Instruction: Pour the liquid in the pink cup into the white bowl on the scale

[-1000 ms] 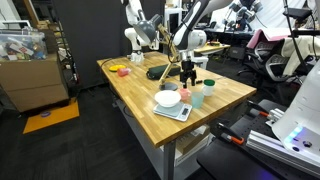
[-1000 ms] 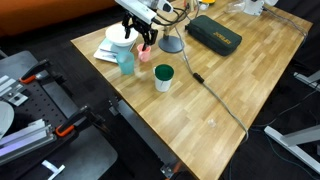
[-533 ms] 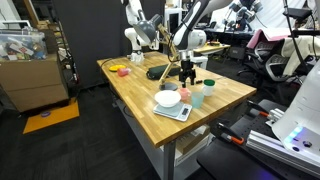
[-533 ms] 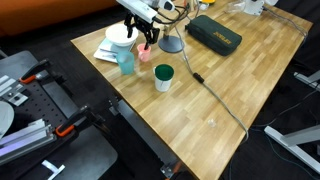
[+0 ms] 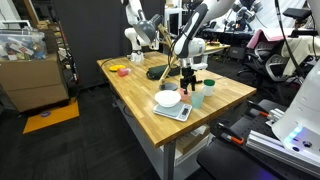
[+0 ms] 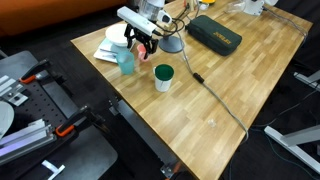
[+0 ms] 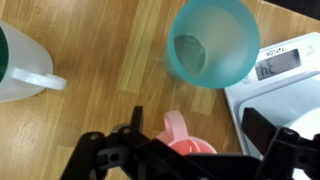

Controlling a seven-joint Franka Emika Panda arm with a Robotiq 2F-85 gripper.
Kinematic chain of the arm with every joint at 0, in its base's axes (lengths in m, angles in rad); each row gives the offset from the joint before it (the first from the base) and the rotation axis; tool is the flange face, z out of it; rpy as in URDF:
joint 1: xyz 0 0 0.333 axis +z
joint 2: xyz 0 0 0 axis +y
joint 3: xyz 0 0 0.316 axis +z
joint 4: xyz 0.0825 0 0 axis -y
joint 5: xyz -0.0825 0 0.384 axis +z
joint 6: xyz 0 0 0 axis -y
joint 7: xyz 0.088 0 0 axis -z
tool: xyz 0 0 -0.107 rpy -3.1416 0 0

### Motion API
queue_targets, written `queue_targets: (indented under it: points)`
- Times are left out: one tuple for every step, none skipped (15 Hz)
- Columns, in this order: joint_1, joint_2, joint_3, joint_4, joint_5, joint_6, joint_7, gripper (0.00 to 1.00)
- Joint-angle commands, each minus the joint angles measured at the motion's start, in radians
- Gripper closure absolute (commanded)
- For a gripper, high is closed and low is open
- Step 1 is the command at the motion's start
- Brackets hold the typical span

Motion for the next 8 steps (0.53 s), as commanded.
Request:
queue_targets:
  points:
    - [-0.012, 0.020, 0.003, 0.015, -0.034, -0.002, -0.008, 0.00]
    - [-0.013, 0.026, 0.001, 0.021, -0.042, 0.000, -0.009, 0.00]
    - [-0.018, 0.035, 0.003, 0.036, -0.044, -0.004, -0.015, 0.00]
    - [-0.018, 0.045, 0.000, 0.051, -0.049, -0.006, -0.011, 0.00]
    - [-0.020, 0.057, 0.000, 0.069, -0.052, -0.007, -0.014, 0.00]
    - [-0.024, 0.069, 0.002, 0.085, -0.053, -0.010, -0.016, 0.00]
    - [-0.030, 0.084, 0.008, 0.104, -0.049, -0.012, -0.024, 0.00]
    - [-0.035, 0.098, 0.012, 0.120, -0.046, -0.014, -0.031, 0.00]
